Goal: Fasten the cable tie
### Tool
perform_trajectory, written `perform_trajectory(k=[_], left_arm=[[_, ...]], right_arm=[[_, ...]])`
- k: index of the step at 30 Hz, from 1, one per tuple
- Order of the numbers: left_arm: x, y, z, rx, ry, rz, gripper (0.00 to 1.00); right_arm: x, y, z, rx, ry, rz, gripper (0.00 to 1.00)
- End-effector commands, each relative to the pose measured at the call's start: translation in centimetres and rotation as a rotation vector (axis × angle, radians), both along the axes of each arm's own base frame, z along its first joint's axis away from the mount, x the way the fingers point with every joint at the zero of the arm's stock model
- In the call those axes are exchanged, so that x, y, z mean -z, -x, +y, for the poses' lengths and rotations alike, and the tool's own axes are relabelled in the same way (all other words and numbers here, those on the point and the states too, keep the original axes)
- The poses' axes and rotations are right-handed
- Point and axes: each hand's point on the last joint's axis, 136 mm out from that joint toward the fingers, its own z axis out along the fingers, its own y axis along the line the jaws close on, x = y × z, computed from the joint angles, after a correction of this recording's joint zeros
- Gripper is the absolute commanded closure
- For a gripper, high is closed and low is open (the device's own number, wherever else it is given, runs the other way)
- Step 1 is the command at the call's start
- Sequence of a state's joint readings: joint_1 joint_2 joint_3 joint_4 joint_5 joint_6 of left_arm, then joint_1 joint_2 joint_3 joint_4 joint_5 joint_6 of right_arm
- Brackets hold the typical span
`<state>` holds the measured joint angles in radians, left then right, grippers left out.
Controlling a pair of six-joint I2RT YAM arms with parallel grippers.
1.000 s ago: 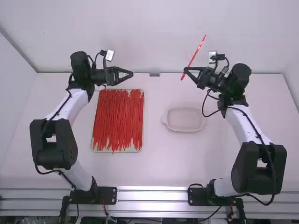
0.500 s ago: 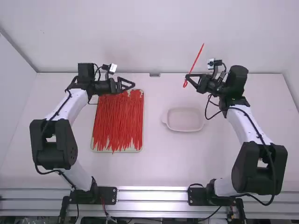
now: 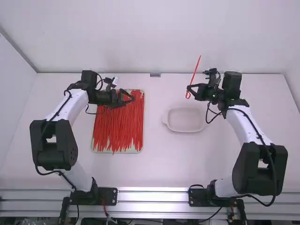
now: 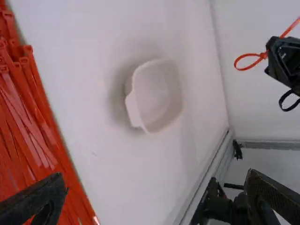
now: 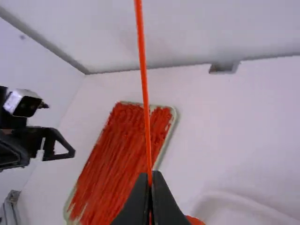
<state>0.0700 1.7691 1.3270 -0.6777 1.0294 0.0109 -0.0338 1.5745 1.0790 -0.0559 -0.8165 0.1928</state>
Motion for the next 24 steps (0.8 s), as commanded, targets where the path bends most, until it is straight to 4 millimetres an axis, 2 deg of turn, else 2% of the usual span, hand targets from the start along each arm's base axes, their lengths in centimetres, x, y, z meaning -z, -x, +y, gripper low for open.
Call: perform_trajectory(k=[1,4,8,18,24], left_arm=[[-1.0,-0.2,0.4,0.025,-0.018,-0.075,0.01],[-0.7,0.0,0.4,0.024,-0.031,-0.061,0.01],[0.0,0.2,0.8,0.013,-0.065,-0.034,0.01],[0.6,1.4,0.7,0.036,-0.068,0.002,0.00],[1.3,1.7,0.8,0.034,-0.077,0.018,0.01]], right_arm=[[1.5,0.1,0.1,0.021,0.079,0.000,1.00],[3.5,0.2,0.2,0.068,0.154,0.036,1.00],[5.2,0.5,0.5,0.106,0.231,0.067,1.00],[7.9,2.0,1.0,0.116,0.307,0.133,1.00],[9.0,2.4,0.3,0.155,0.376,0.170,1.00]])
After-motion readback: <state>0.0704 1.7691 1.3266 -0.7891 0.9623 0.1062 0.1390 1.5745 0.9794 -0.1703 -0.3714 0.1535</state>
